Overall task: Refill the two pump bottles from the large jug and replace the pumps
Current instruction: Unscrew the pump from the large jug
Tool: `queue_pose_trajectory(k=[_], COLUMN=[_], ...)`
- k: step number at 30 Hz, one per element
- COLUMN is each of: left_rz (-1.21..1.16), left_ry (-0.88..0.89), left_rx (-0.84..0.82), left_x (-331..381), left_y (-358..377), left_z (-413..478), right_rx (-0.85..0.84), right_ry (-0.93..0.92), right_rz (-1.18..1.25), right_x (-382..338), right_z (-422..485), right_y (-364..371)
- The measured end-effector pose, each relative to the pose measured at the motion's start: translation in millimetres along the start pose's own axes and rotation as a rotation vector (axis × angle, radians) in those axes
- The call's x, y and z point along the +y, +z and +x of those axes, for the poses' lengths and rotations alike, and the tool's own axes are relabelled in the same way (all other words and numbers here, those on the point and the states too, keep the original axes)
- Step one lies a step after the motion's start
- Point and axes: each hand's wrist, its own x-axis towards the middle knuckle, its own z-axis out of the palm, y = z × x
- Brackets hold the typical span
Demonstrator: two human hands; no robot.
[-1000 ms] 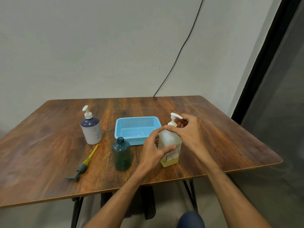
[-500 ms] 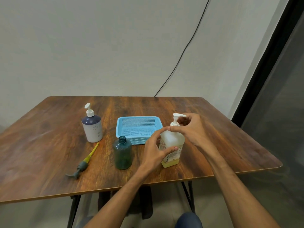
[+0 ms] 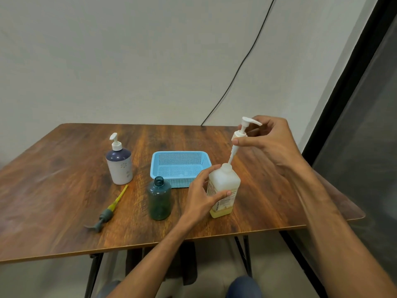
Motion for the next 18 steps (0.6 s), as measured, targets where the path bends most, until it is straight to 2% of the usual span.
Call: queue_pose_trajectory(k=[8, 14, 18], left_rz=[-0.001, -0.021, -0.026], left_ry=[0.000, -0.008, -0.018], left_rx=[0.001, 0.002, -0.002], left_x=[-2, -4, -3], left_y=[1, 2, 2], left_z=[2, 1, 1], right_rx=[0.069, 0.207, 0.298], right_ry=[-0.054, -0.092, -0.093], right_rz=[0.111, 0.129, 0.226], right_x=[-19, -23, -14], right_z=[-5, -14, -16], right_y=[-16, -26, -36])
